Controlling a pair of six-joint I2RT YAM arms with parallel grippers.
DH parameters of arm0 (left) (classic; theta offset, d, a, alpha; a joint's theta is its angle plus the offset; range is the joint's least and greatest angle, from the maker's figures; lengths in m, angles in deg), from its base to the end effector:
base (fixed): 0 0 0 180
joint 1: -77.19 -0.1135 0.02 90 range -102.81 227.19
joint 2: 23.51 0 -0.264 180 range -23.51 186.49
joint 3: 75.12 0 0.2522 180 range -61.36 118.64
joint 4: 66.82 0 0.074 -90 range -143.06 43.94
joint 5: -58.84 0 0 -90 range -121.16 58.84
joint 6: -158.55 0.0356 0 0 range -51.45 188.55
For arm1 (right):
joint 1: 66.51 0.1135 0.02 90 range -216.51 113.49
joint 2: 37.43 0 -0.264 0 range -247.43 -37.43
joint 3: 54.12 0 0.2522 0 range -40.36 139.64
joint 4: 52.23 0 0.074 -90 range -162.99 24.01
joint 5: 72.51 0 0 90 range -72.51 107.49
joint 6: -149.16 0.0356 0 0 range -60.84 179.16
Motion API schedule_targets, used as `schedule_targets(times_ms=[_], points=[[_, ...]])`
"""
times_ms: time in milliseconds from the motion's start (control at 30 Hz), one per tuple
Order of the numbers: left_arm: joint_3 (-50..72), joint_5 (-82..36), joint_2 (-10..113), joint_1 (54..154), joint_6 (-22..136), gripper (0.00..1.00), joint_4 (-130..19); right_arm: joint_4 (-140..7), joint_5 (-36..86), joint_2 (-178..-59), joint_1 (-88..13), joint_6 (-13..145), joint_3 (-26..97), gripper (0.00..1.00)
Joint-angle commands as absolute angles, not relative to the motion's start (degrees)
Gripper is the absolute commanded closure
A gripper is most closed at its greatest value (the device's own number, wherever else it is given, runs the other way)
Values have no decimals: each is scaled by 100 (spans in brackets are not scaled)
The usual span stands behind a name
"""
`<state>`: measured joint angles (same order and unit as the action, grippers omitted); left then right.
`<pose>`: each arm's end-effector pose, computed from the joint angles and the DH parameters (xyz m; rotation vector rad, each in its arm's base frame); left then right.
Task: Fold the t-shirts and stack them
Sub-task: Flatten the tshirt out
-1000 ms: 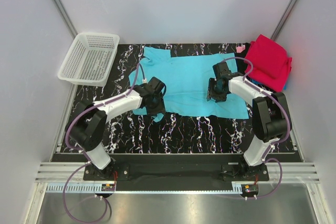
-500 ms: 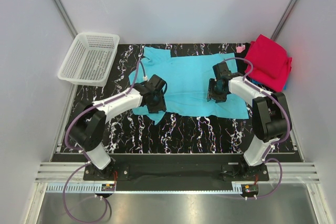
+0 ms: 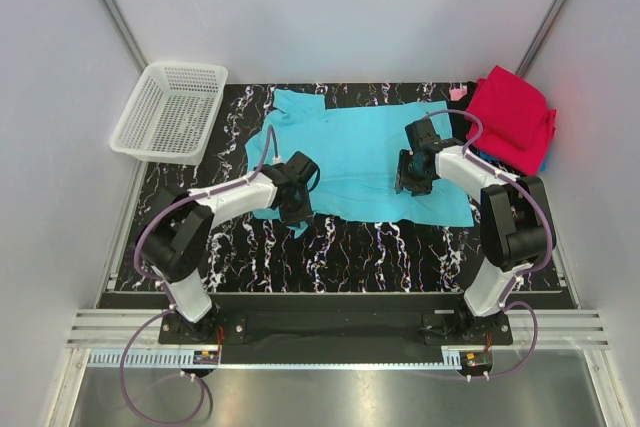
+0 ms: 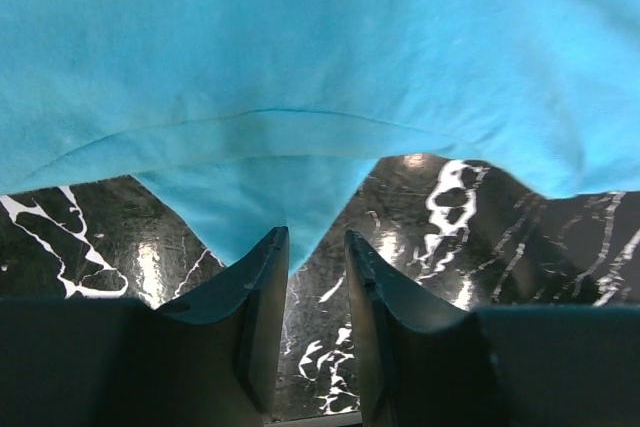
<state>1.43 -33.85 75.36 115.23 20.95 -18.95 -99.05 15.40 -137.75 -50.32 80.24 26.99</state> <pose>0.2618 -0.2027 0.1755 -0.2485 2.8315 -0.2884 0.3365 0.0963 0.1901 0.1270 2.7275 0.1380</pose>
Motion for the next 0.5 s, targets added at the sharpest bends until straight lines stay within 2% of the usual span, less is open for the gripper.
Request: schedule_targets(times_ms=[0,300,467], points=[[35,-3572,7615,11577,1986,67,-2001,-9947,1511,-13447,-4981,8105,2696,50],[-615,-3494,7396,11805,1749,69,-1984,-10114,1591,-13051,-4972,8140,2775,49],[-1151,-3458,6808,12025,1564,69,-1861,-10150,1617,-12990,-4972,8166,2793,50]])
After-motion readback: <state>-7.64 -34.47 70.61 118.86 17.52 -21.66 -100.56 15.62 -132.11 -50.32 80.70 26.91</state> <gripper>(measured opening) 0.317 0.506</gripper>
